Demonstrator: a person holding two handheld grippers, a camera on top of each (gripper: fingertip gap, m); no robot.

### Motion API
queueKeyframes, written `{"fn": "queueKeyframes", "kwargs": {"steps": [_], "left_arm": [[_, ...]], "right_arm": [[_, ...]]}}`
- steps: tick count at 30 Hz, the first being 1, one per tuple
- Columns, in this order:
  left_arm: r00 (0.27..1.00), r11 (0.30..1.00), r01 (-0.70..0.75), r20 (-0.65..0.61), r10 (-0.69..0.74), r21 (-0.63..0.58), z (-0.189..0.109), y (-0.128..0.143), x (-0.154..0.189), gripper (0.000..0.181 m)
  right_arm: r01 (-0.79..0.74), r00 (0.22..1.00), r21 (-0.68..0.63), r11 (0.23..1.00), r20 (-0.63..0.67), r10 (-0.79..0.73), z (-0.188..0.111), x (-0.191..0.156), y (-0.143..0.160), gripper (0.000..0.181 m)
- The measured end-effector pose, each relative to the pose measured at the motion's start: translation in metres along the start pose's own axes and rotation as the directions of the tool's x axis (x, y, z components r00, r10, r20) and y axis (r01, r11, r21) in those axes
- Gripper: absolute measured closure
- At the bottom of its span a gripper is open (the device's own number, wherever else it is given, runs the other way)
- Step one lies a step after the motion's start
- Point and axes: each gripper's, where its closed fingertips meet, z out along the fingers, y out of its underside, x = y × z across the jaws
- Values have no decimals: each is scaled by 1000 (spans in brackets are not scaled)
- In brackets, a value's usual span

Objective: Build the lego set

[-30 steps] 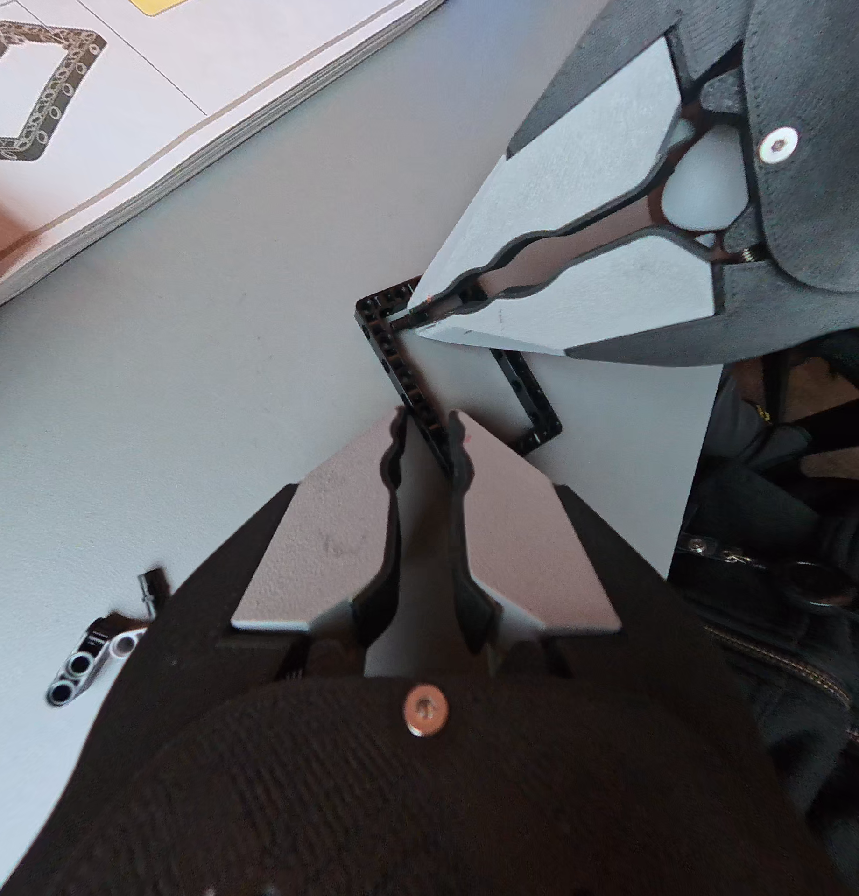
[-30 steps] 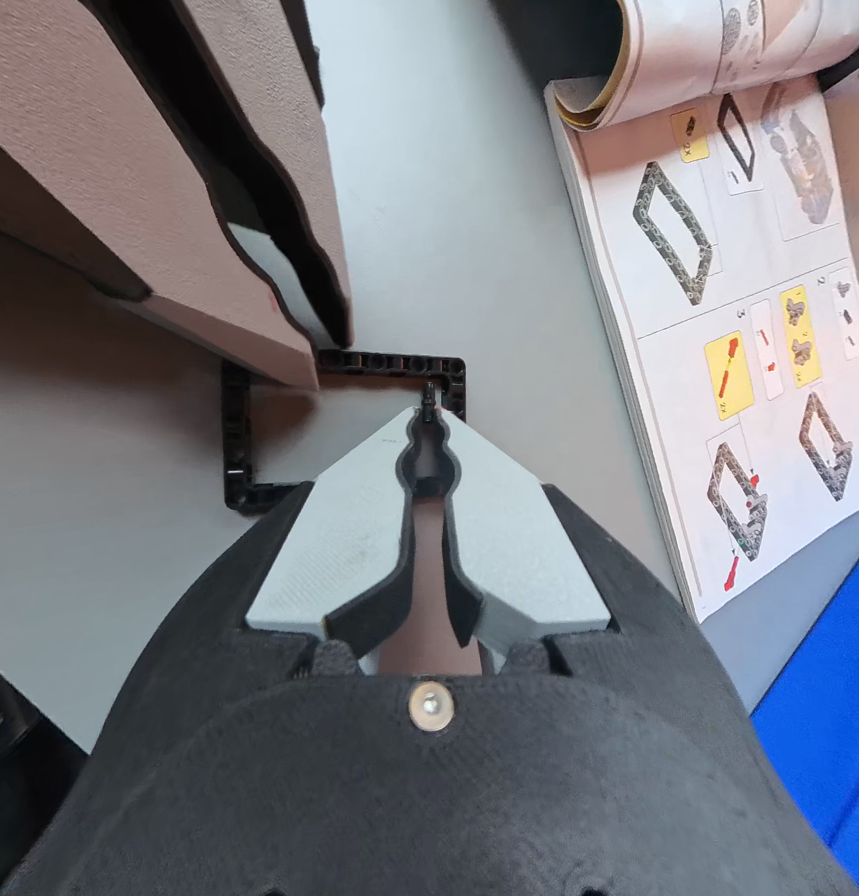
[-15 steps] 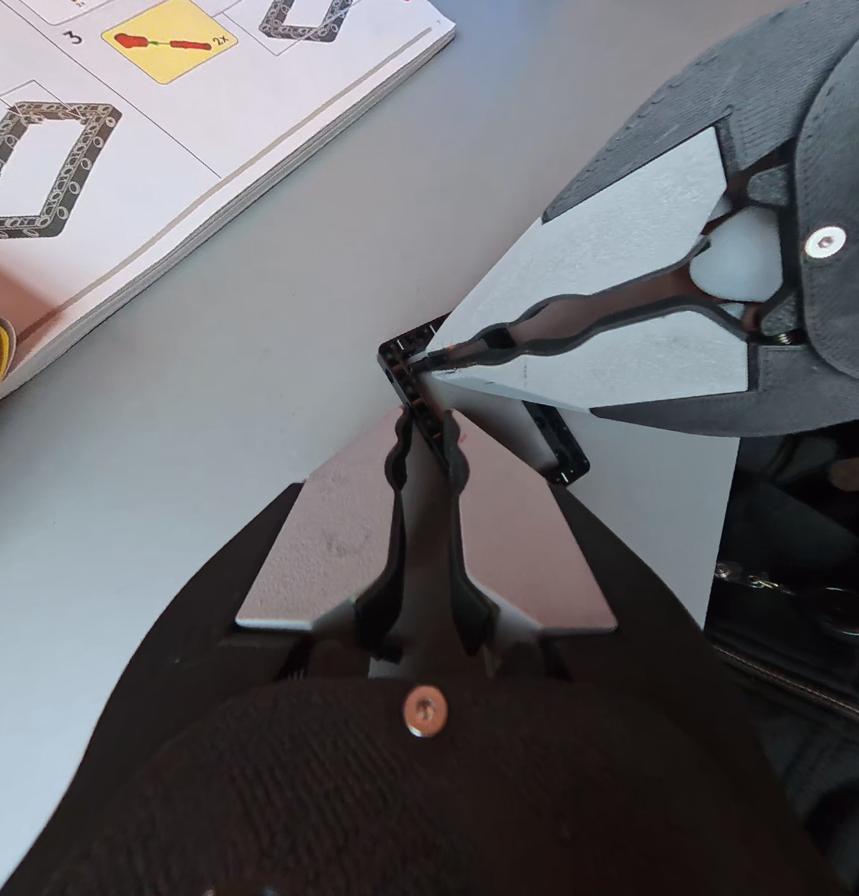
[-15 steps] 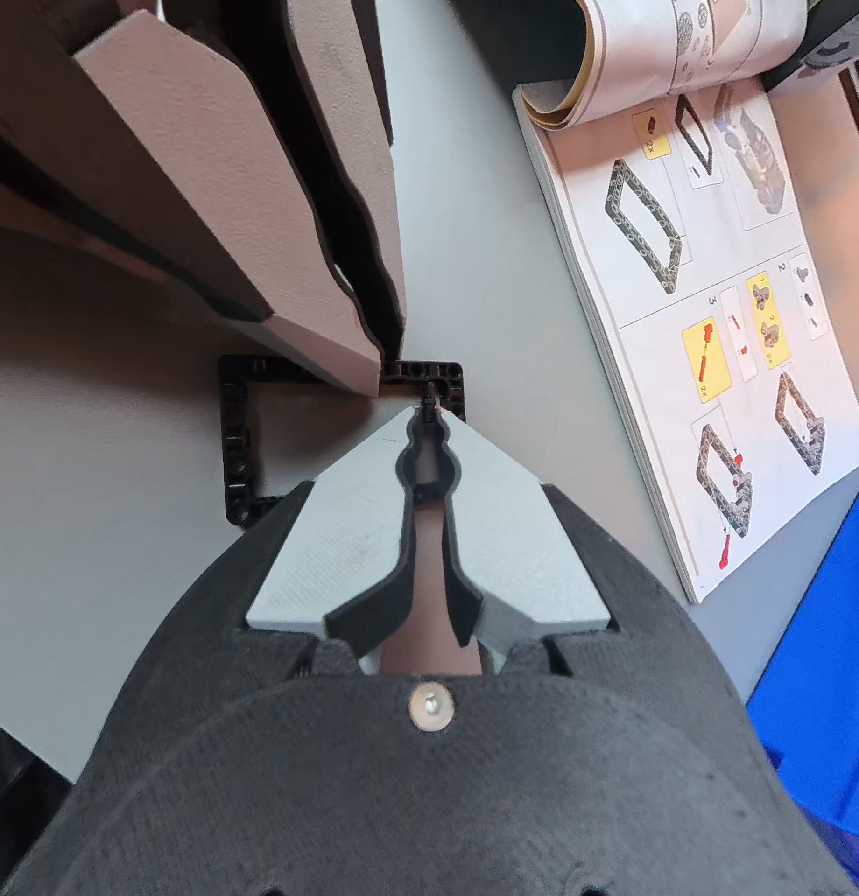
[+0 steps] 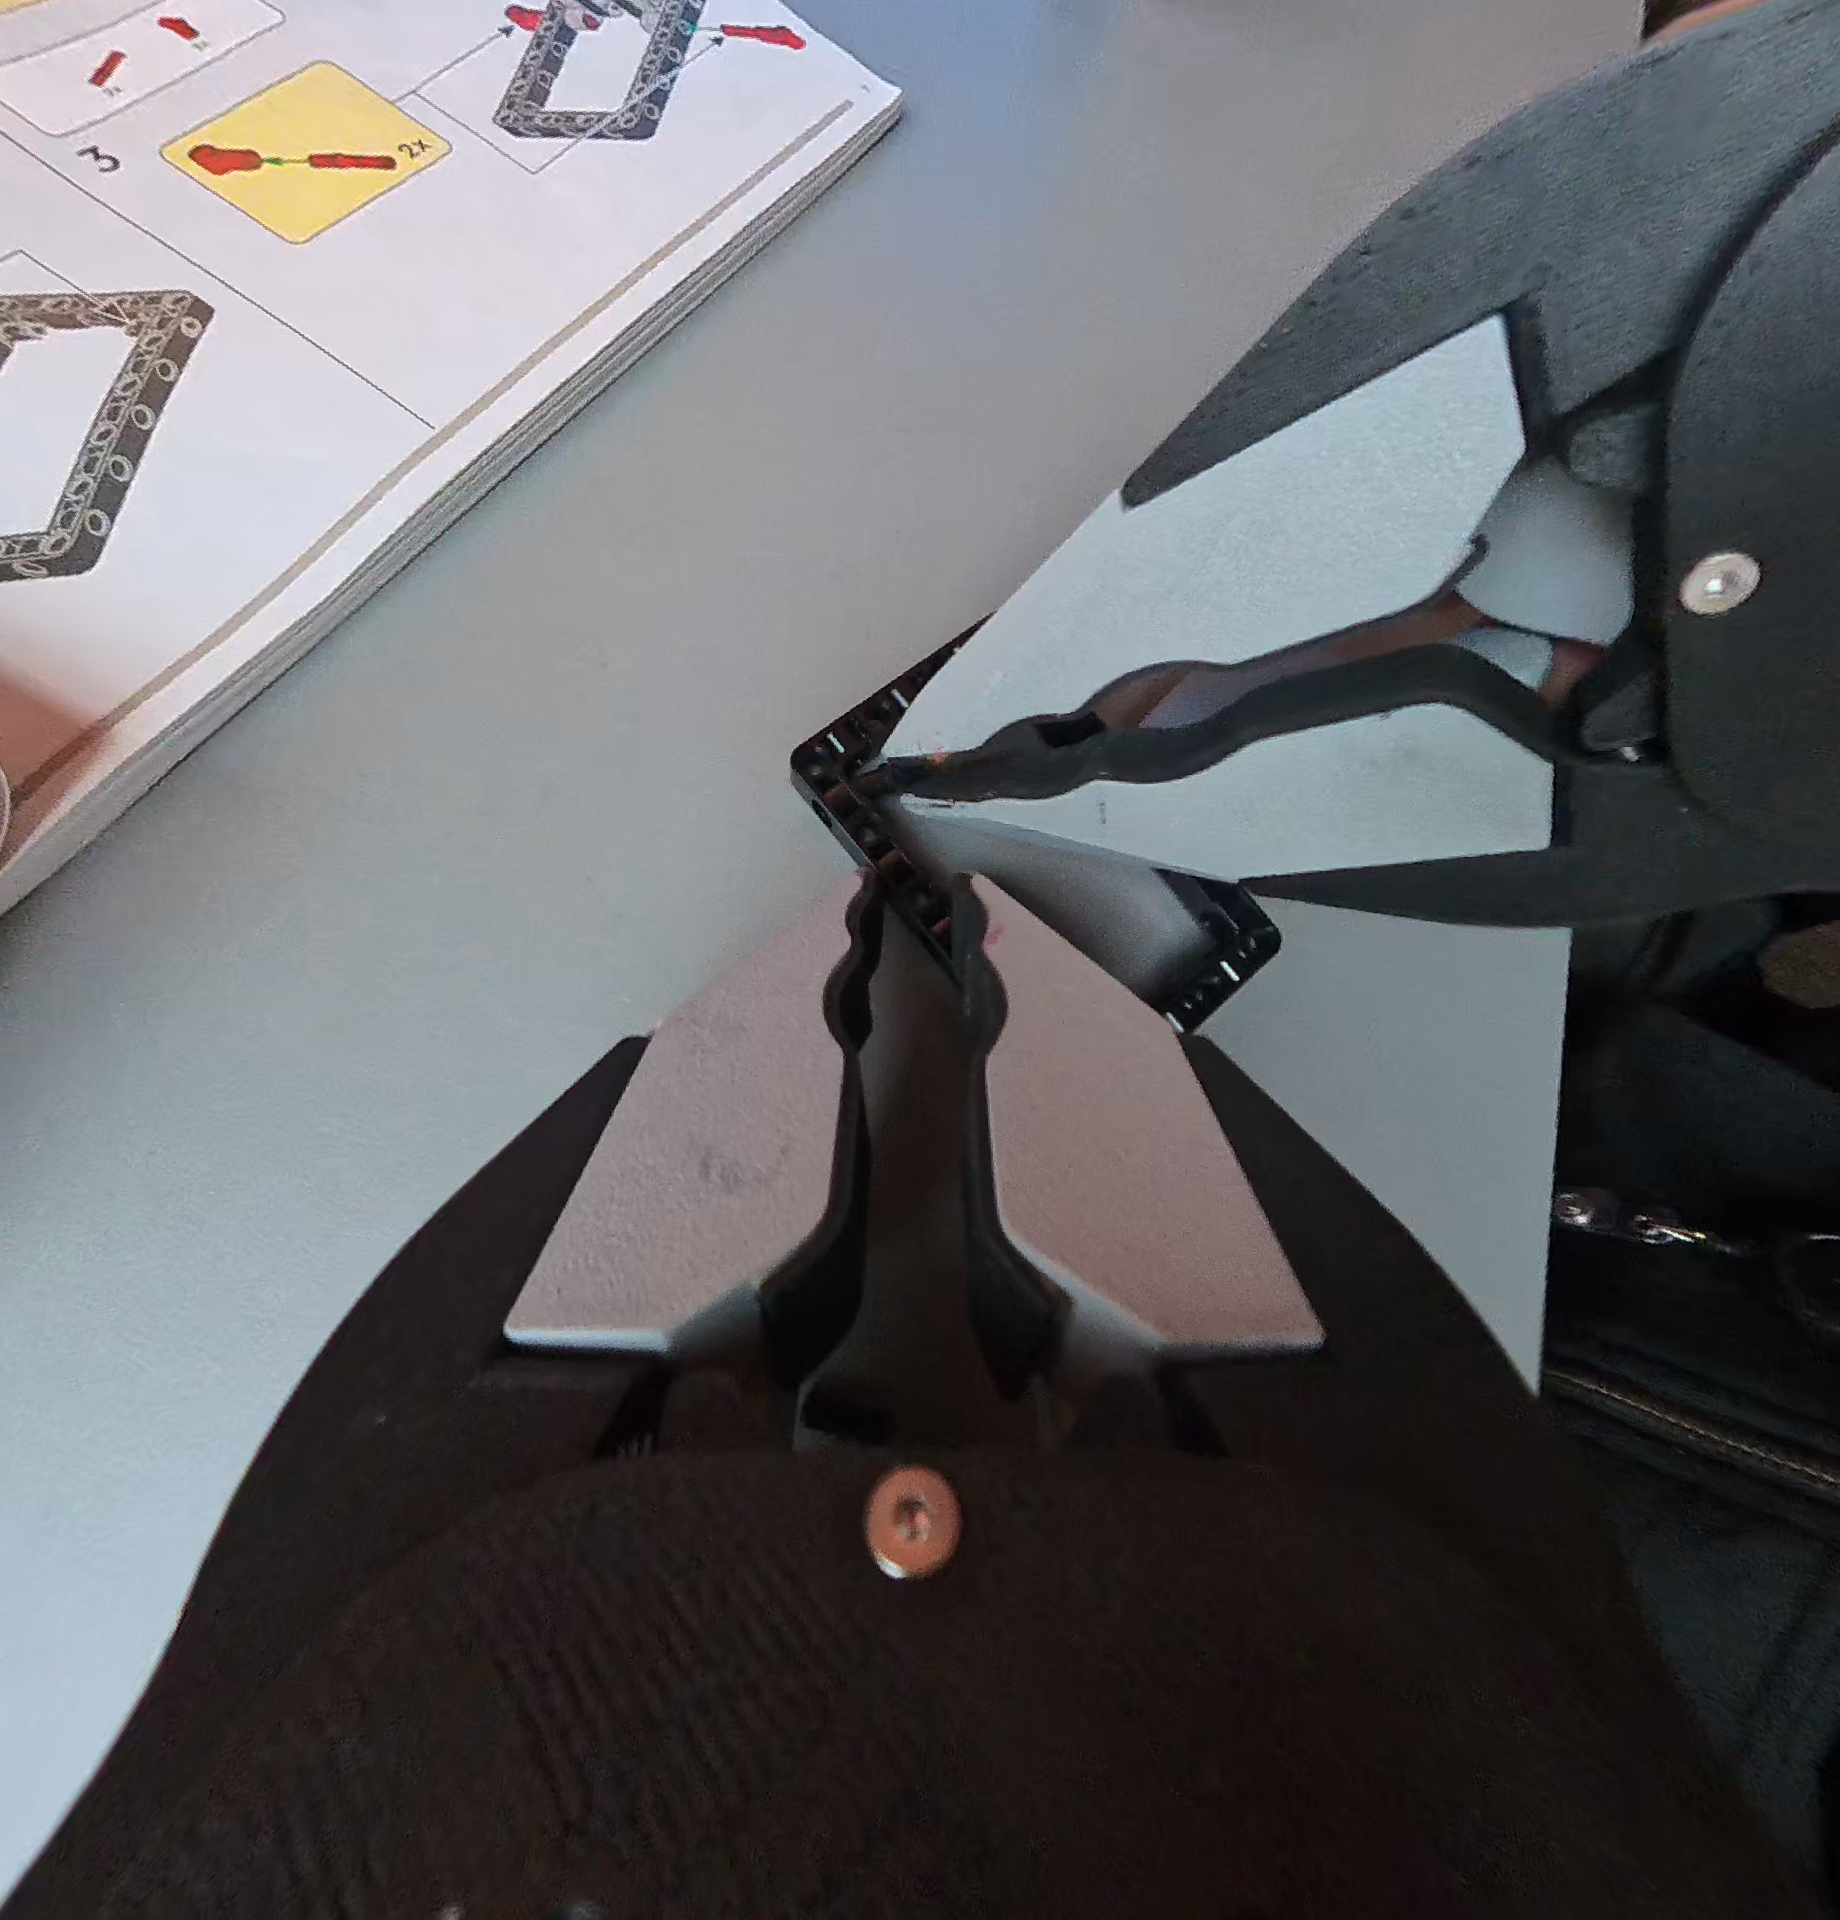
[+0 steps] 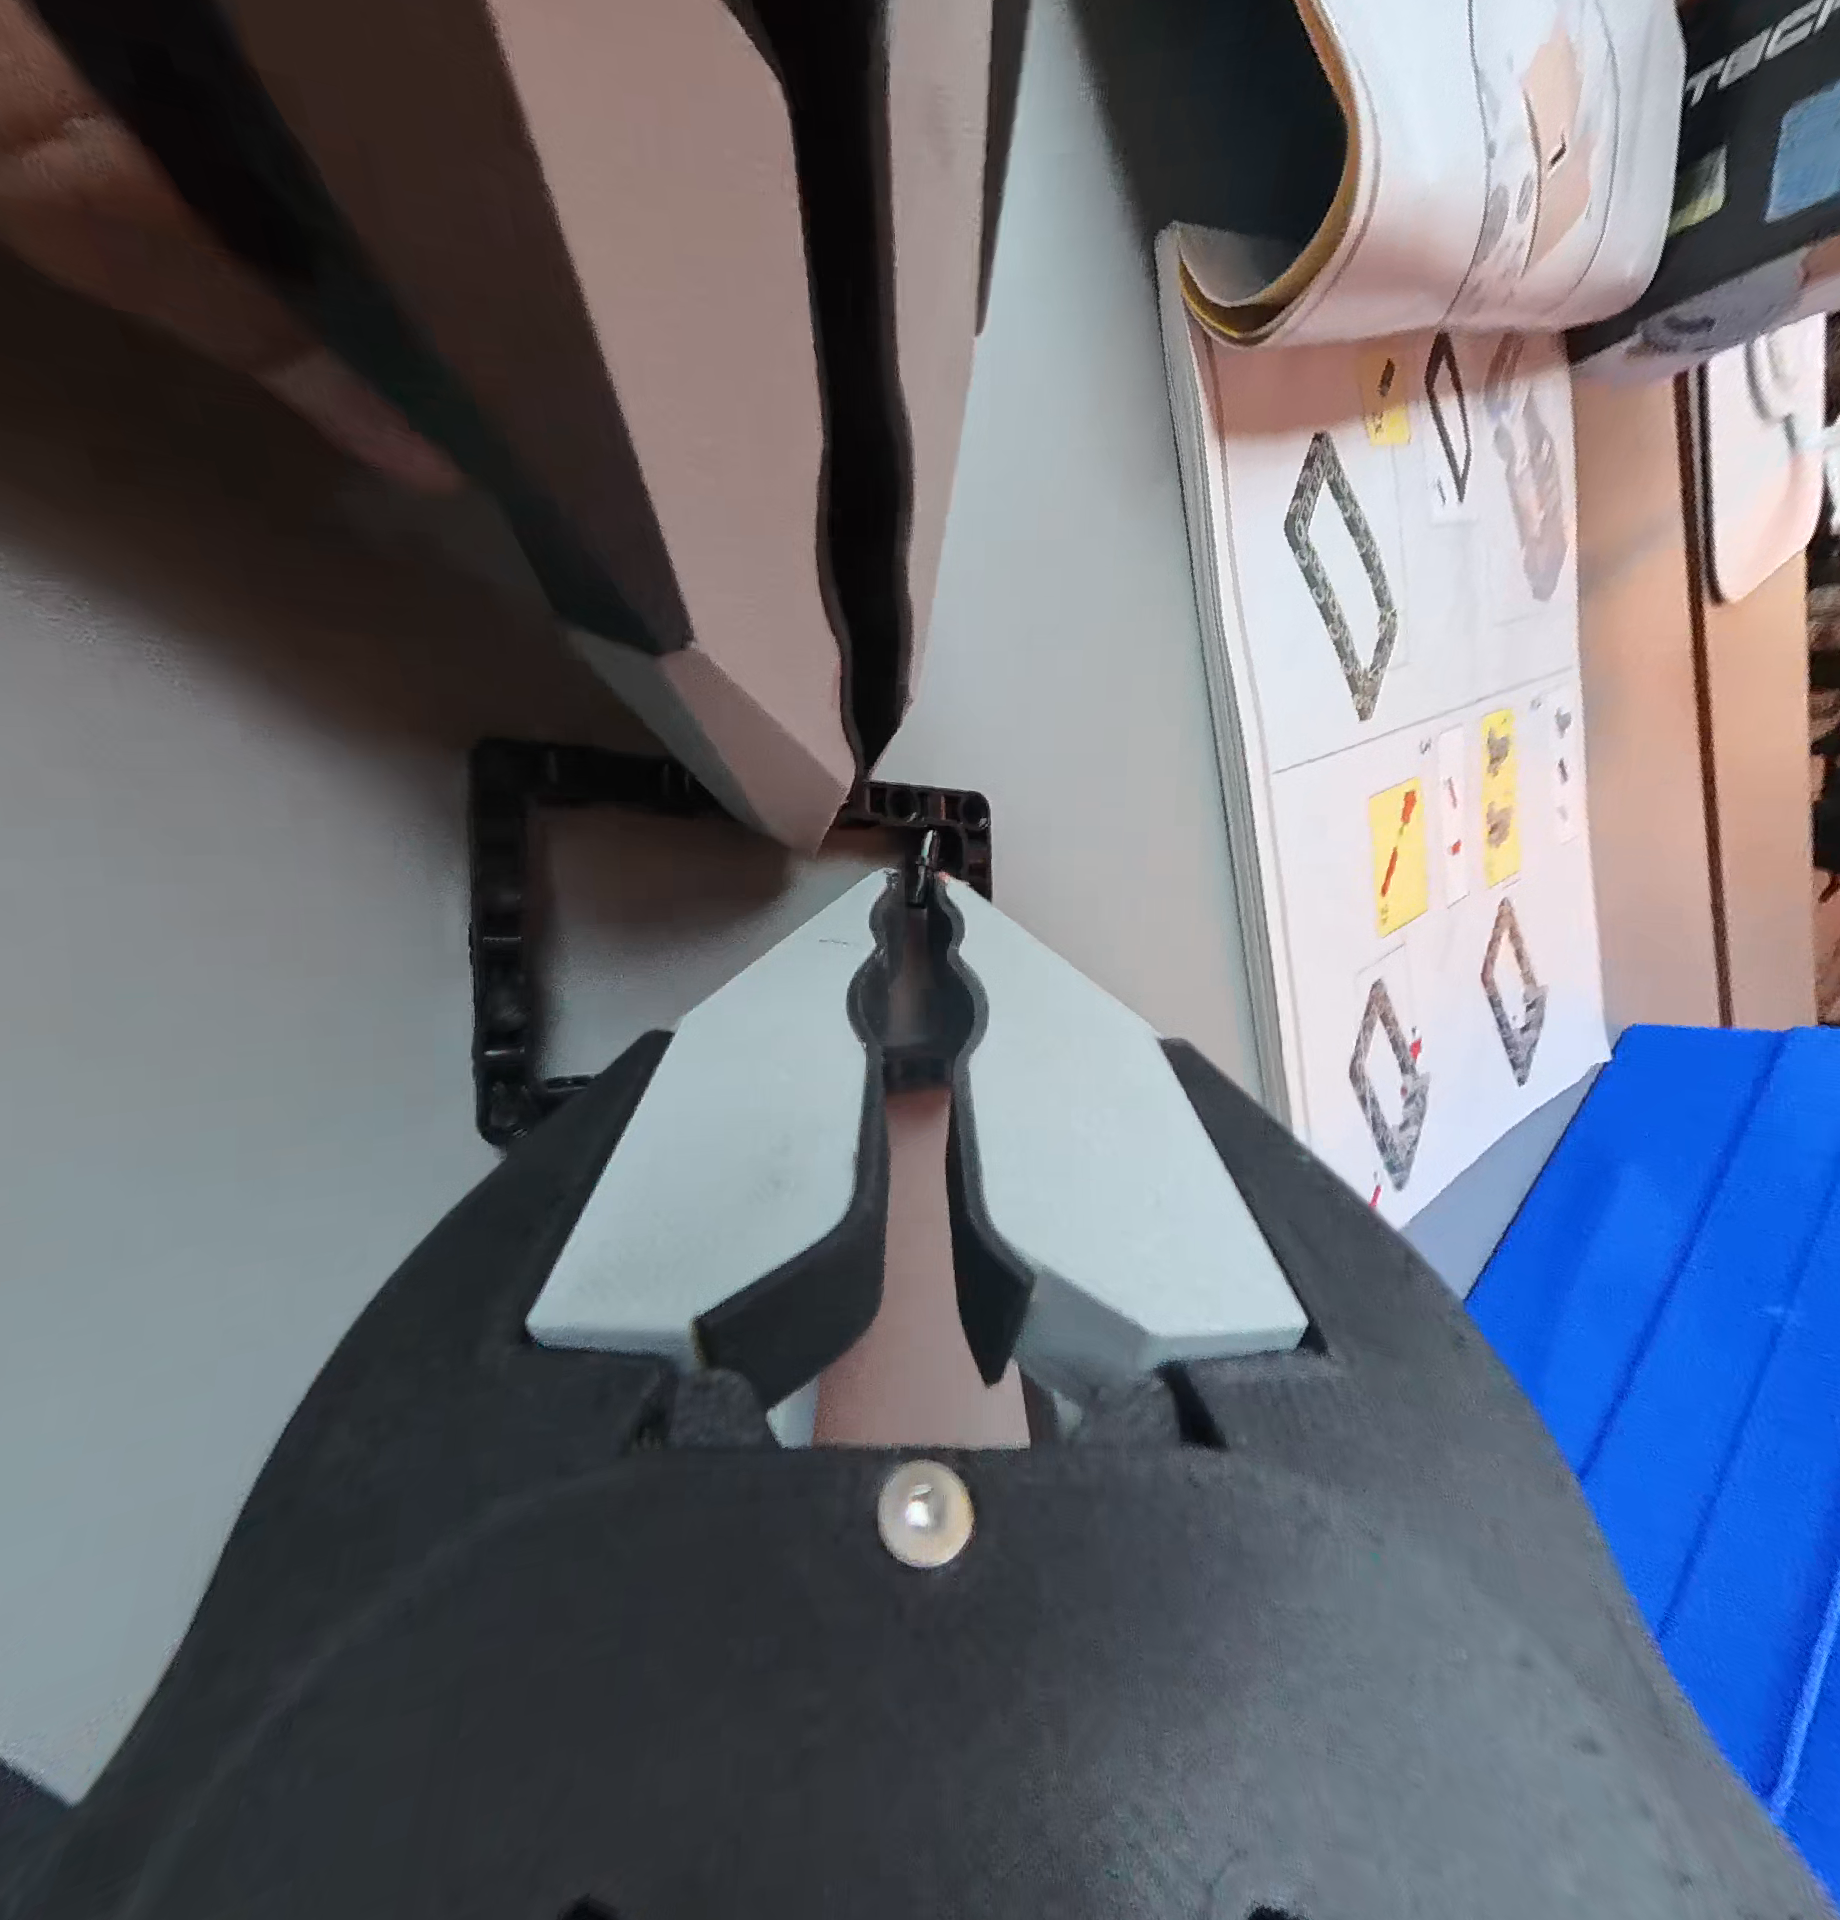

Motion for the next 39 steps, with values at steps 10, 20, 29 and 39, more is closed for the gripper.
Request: {"fn": "queueKeyframes", "kwargs": {"steps": [10,20,29,39], "left_arm": [[998,999,-12,-66,9,-44,-2,-4,-1,166],[977,962,-209,-74,198,-178,-2,-4,-19,148],[926,906,-373,-134,352,-198,-13,-11,-37,147],[804,789,-589,-222,551,-176,-1,-8,-38,158]], "right_arm": [[15,996,83,996,84,-22,5,6,-1,180],[4,995,132,991,101,-18,7,7,-5,180],[-2,994,133,991,109,-12,8,8,-5,181],[36,988,166,985,141,-60,10,10,-7,180]]}}
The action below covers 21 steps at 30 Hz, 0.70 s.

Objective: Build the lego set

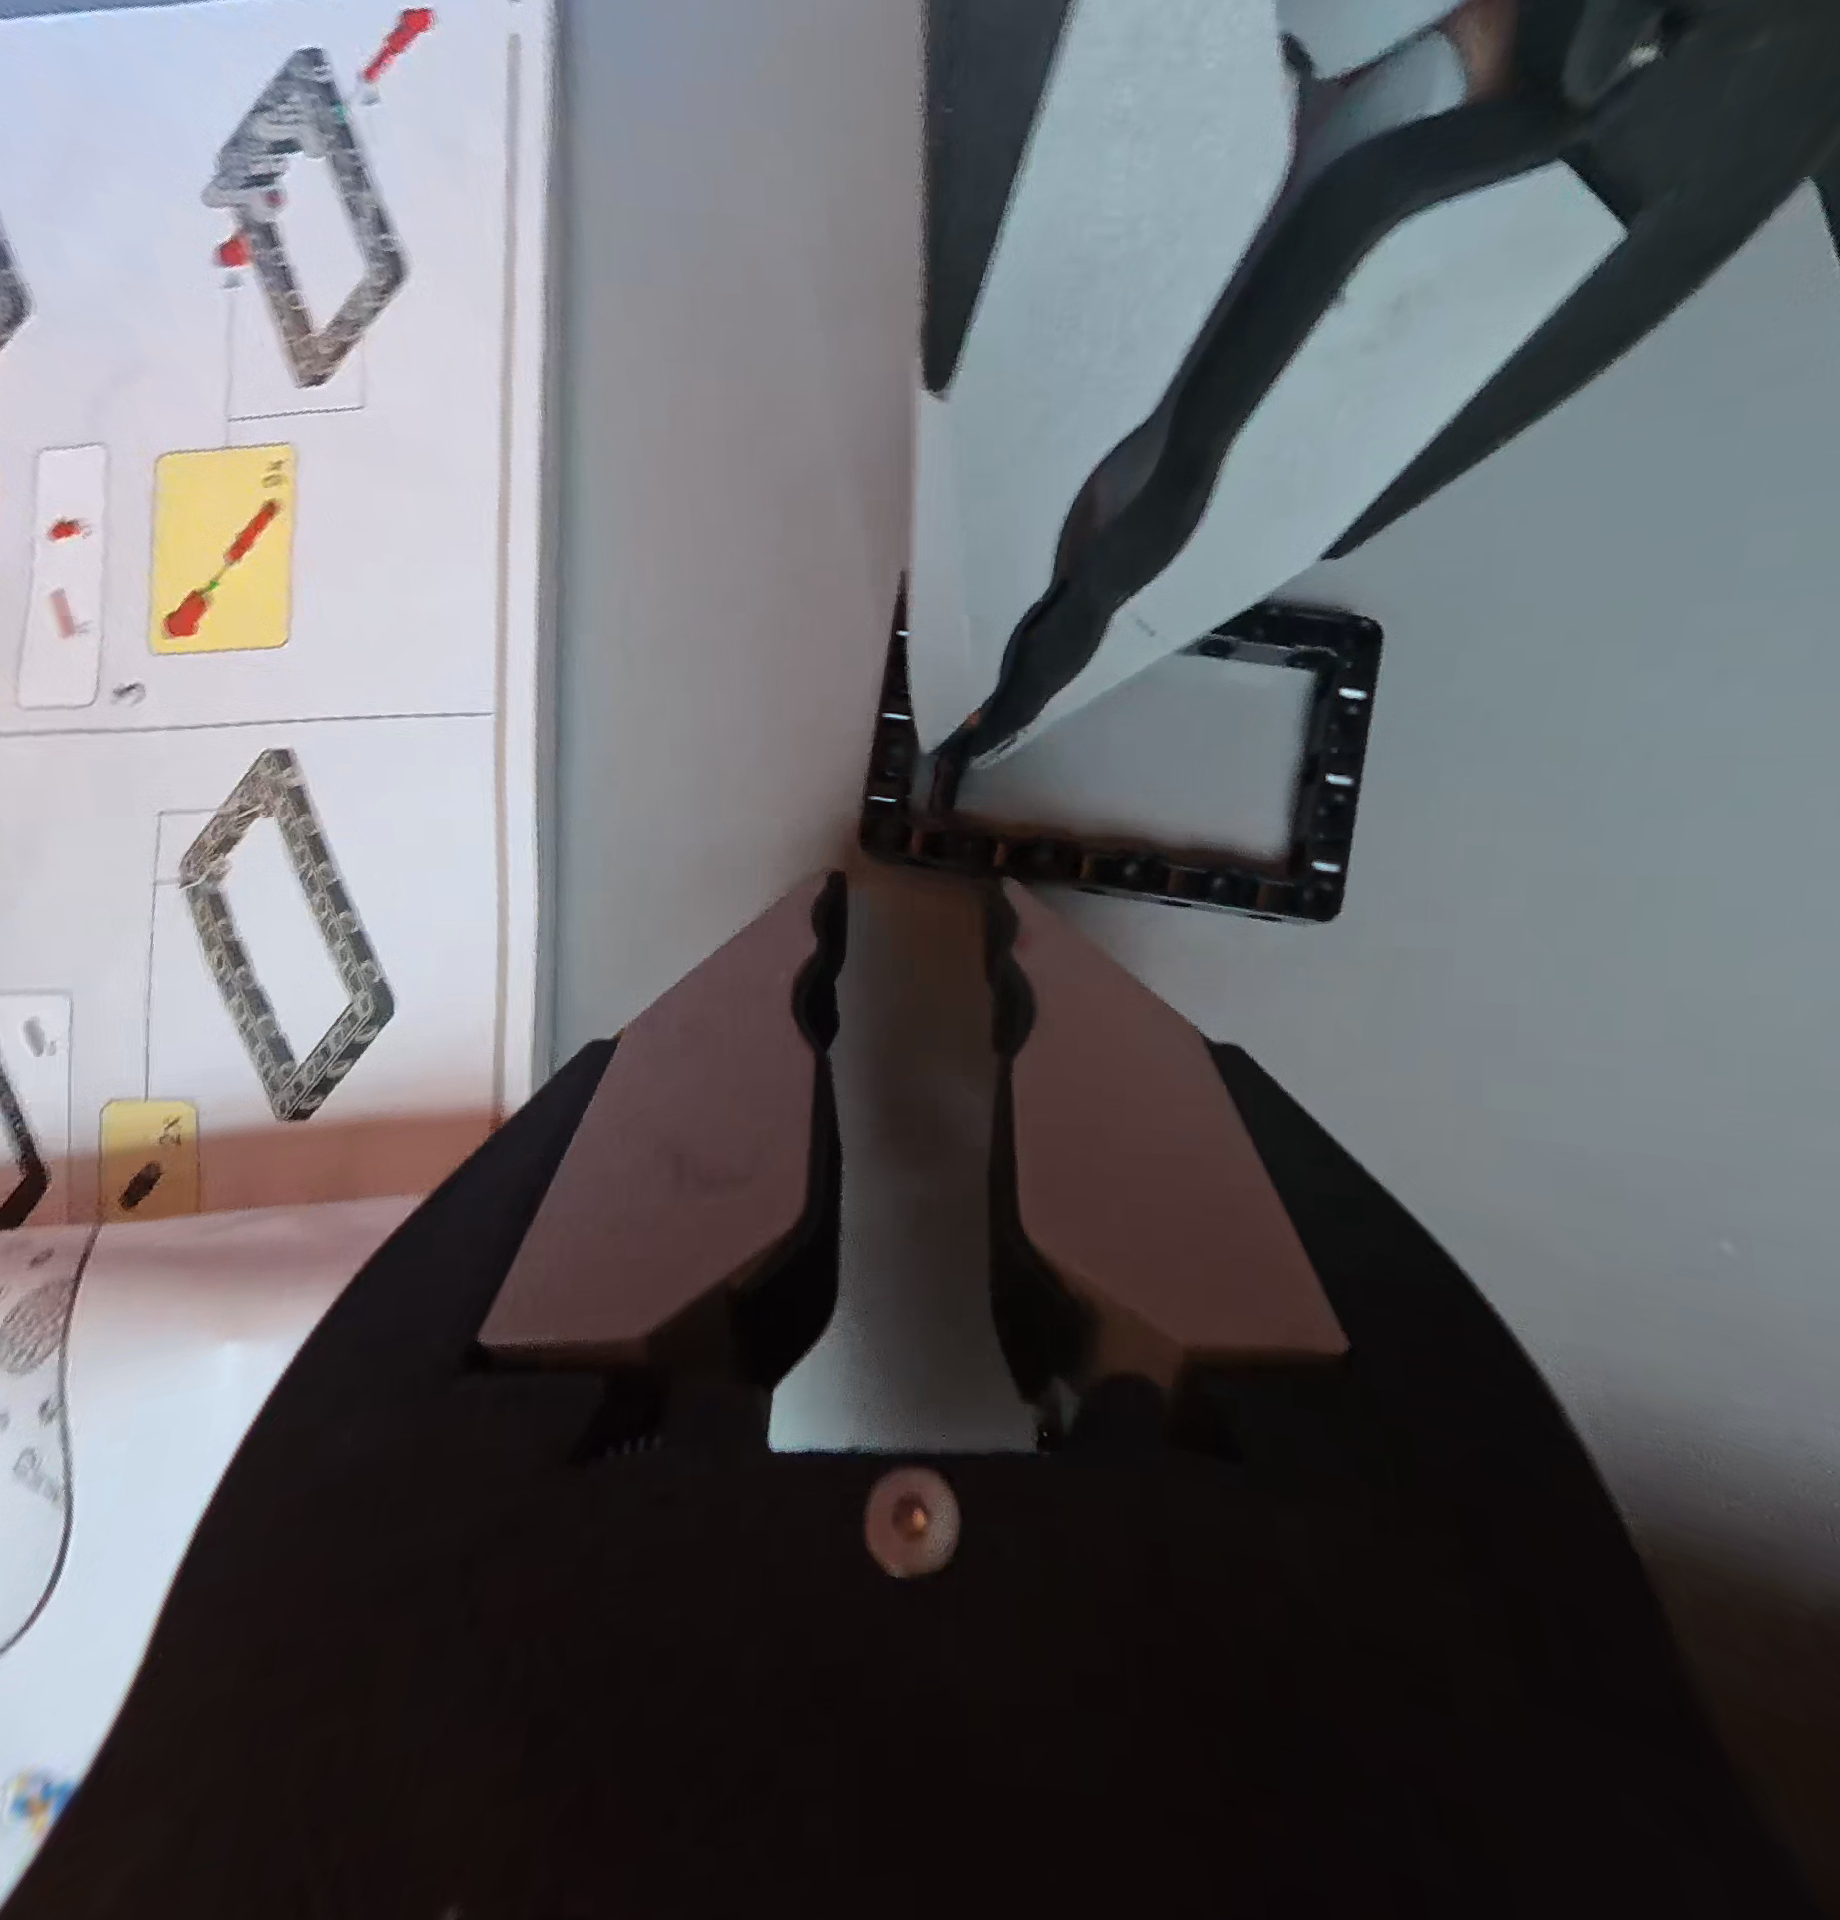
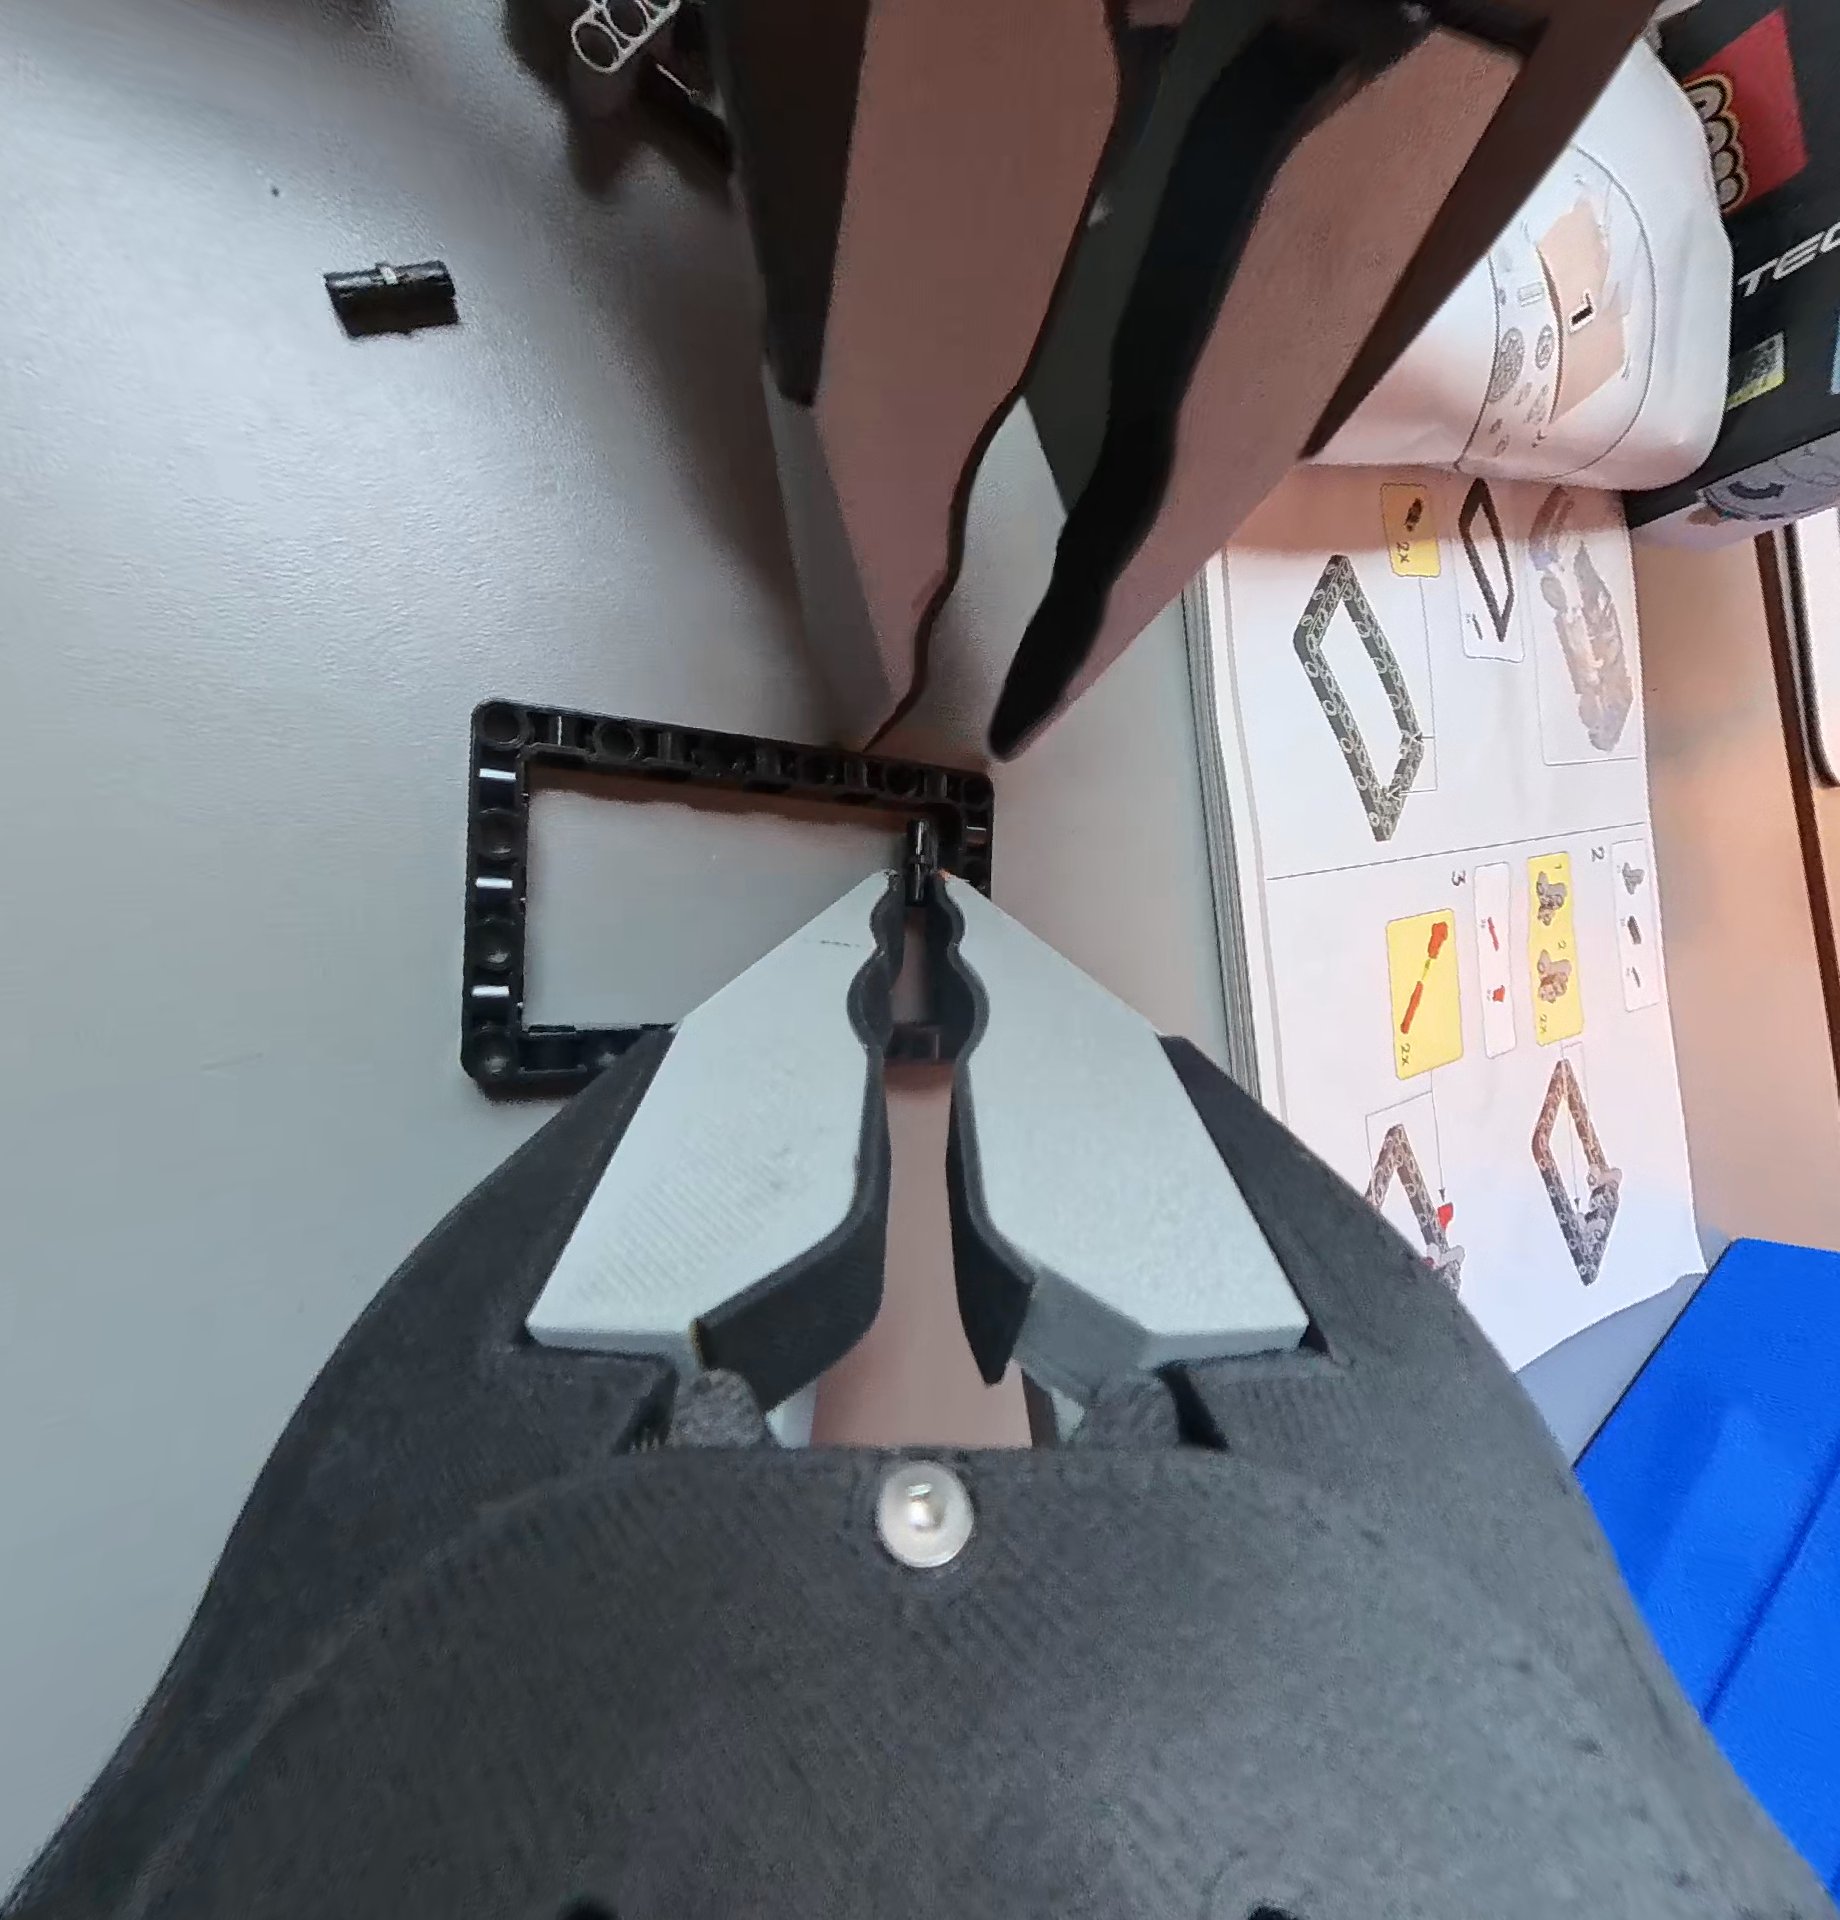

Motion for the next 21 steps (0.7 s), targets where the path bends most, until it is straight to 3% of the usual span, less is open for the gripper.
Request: {"fn": "queueKeyframes", "kwargs": {"steps": [11,21], "left_arm": [[996,999,-36,-81,37,4,1,0,-2,150],[987,994,-68,-142,79,86,4,-5,5,170]], "right_arm": [[66,998,25,998,-16,-66,2,1,-2,180],[276,960,69,959,-73,-271,2,4,-1,180]]}}
